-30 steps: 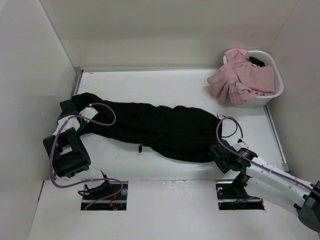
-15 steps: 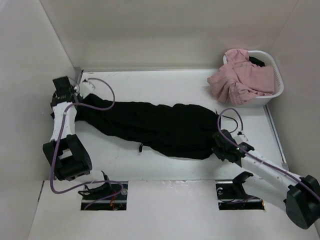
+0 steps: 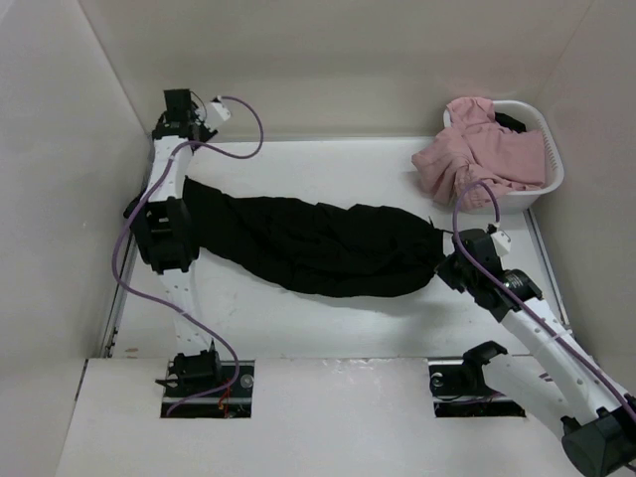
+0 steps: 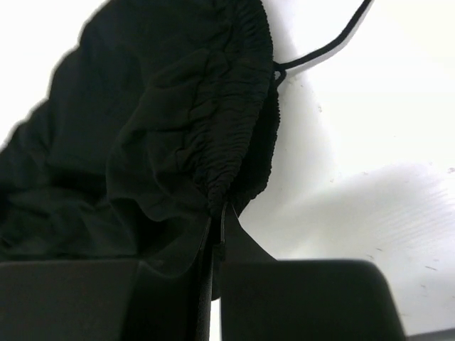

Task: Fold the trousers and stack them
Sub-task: Flatten the trousers out

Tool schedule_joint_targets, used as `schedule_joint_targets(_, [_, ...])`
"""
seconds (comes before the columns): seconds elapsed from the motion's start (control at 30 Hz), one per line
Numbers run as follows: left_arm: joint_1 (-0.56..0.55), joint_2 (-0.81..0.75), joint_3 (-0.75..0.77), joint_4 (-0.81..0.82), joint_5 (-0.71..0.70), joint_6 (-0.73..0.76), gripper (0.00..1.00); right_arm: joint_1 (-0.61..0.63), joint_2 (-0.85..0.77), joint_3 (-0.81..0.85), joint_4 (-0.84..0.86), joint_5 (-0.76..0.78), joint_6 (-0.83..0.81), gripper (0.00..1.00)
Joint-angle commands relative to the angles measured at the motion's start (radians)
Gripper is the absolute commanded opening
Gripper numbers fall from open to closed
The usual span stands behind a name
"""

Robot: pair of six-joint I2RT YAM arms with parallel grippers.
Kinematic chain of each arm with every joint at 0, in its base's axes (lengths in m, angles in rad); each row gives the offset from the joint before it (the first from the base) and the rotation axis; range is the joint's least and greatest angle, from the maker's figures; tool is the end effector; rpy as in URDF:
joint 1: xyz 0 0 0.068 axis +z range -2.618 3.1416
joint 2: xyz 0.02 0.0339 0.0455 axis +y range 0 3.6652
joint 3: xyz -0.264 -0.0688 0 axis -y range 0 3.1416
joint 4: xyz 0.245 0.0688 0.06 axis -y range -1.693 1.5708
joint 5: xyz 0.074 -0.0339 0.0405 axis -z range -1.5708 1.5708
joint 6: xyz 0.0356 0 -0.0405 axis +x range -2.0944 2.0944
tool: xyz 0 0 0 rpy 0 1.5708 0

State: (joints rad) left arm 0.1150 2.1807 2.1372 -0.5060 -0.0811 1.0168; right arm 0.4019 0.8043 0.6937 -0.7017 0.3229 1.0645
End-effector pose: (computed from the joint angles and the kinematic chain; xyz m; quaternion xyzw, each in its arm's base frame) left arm 0.5082 0.0616 0.3220 0.3620 0.7932 0.2917 0.3932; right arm 0.1527 0.0526 0.2580 0.3545 0.8476 0.1336 0.3714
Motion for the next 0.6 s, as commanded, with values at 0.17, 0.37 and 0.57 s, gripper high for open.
schedule_joint_targets(0.17, [0.062,-0.183,-0.221,-0.144,-0.023,0.0,0.58,-0.09,-0.022,0.119,-0.05,-0.051,-0.175,0.0])
schedule_joint_targets(0.37, [0.183,-0.22,-0.341,-0.227,0.115,-0.246,0.58,-0.14,0.047,0.187,-0.028,-0.059,-0.274,0.0])
schedule_joint_targets(0.57, [0.245,-0.119,-0.346,-0.232,0.172,-0.497,0.57,-0.307,0.044,0.259,-0.054,-0.073,-0.403,0.0])
